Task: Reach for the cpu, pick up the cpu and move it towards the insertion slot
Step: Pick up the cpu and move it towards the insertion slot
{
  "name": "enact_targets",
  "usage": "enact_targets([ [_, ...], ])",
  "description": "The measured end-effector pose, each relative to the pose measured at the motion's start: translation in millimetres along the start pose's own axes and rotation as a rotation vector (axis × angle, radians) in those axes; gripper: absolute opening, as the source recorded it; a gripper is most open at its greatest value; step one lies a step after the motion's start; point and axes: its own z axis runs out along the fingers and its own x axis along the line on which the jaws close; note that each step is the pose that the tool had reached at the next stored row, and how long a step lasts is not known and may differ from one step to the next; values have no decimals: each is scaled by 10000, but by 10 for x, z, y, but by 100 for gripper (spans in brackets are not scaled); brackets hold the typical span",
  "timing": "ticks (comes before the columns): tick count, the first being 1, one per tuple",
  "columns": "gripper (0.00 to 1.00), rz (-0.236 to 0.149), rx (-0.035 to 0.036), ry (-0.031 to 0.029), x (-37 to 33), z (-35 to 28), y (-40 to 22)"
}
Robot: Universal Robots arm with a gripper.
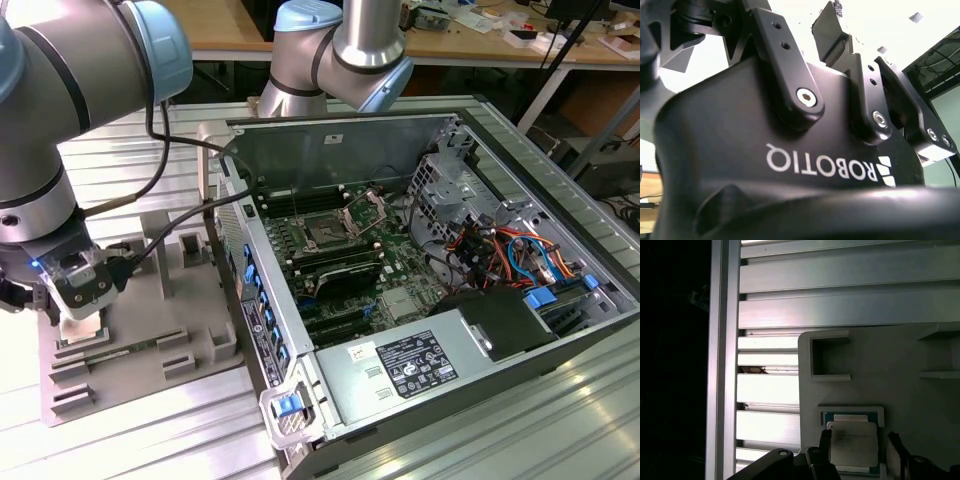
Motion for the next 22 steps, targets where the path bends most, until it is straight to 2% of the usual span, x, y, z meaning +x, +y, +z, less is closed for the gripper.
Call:
enact_targets([
  [9, 54, -23, 0, 1, 18, 72, -1],
  [14, 54, -29, 1, 2, 20, 75, -1],
  [16, 55, -30, 1, 3, 20, 75, -1],
  [17, 62, -29, 1, 2, 20, 75, -1],
  [18, 62, -30, 4, 3, 20, 76, -1],
  [19, 62, -29, 28, 0, 19, 77, 0],
  [20, 62, -27, 117, 1, 20, 78, 0],
  [21, 62, -28, 230, 6, 20, 77, 0],
  [22, 62, -30, 399, 8, 20, 78, -1],
])
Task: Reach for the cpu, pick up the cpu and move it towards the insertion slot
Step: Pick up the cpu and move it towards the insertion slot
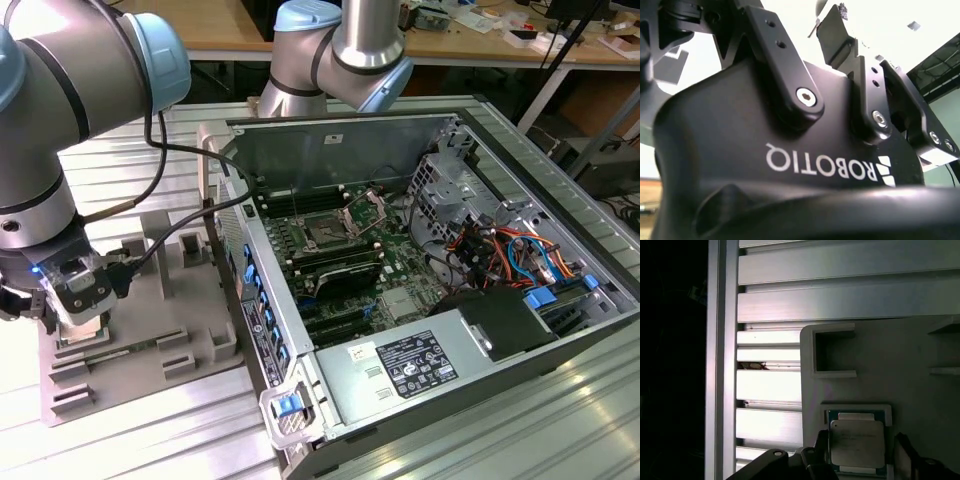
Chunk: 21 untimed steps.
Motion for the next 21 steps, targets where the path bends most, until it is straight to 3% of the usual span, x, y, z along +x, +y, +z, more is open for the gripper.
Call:
enact_targets([
  [1, 62, -8, 35, 3, 0, 1, -1],
  [8, 62, -275, 35, 0, 11, 26, 0],
  [15, 62, -299, 36, 1, 24, 94, 0],
  [21, 62, -299, 36, 0, 23, 100, 1],
])
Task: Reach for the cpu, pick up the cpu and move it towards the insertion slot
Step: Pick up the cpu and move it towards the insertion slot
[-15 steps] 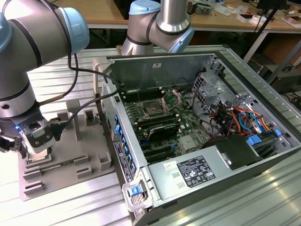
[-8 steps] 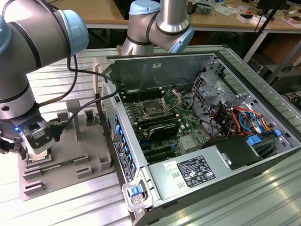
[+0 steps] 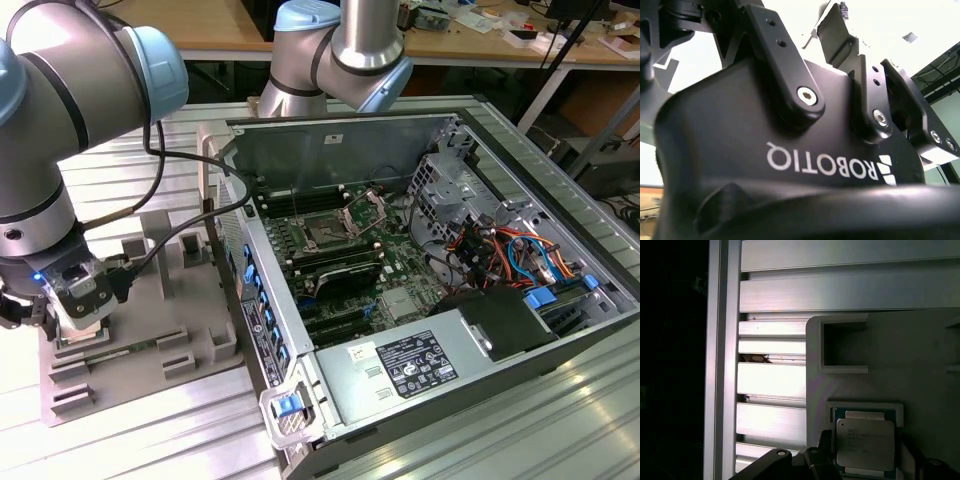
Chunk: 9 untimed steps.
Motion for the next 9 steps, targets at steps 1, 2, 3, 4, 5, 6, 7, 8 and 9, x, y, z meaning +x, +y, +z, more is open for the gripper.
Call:
enact_targets([
  [1, 62, 0, 0, 0, 0, 0, 0],
  [2, 62, 0, 0, 0, 0, 0, 0],
  [3, 62, 0, 0, 0, 0, 1, 0],
  [4, 62, 0, 0, 0, 0, 1, 0],
  [5, 62, 0, 0, -1, 0, 1, 0],
  [6, 62, 0, 0, -1, 0, 1, 0],
  [7, 62, 0, 0, 0, 0, 1, 0],
  [8, 62, 0, 0, 0, 0, 1, 0],
  [9, 62, 0, 0, 0, 0, 1, 0],
])
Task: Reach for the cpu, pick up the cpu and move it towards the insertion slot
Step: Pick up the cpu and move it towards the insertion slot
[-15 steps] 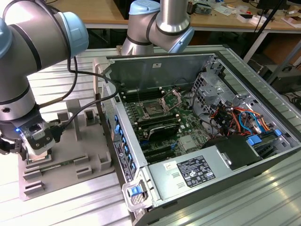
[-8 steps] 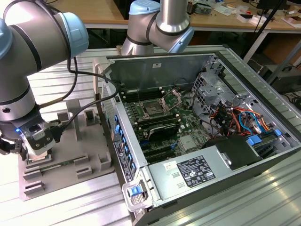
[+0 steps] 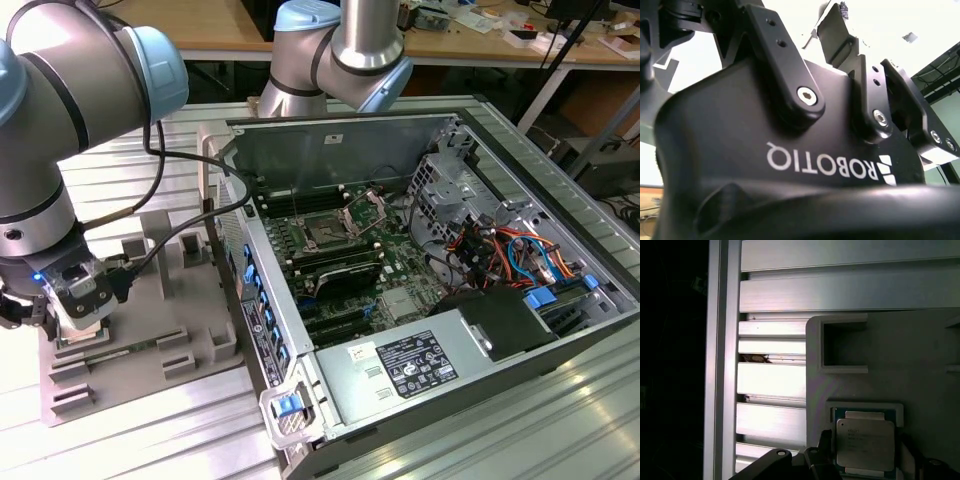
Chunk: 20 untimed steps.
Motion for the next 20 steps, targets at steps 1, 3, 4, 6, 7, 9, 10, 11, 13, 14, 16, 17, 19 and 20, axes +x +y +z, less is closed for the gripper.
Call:
enact_targets([
  [1, 60, 0, 1, 2, 0, -1, 0],
  [3, 54, 0, 1, 2, 0, -1, 0],
  [4, 54, 0, 1, 2, 0, -1, 0],
  [6, 54, 0, 0, 0, 0, 0, 0],
  [7, 54, 1, 0, 1, 0, 0, 0],
  [9, 54, 0, 0, 0, 0, 0, 0],
  [10, 54, 1, 0, 1, 0, 0, 0],
  [11, 54, 0, 0, 1, 0, 1, 0],
  [13, 54, 0, 0, 0, 0, 1, 0],
  [14, 54, 0, 0, 1, 0, 1, 0],
  [16, 54, 0, 0, 1, 0, 1, 0],
  [17, 54, 0, 0, 1, 0, 1, 0],
  [19, 54, 0, 0, 1, 0, 1, 0],
  [20, 54, 0, 0, 1, 0, 1, 0],
])
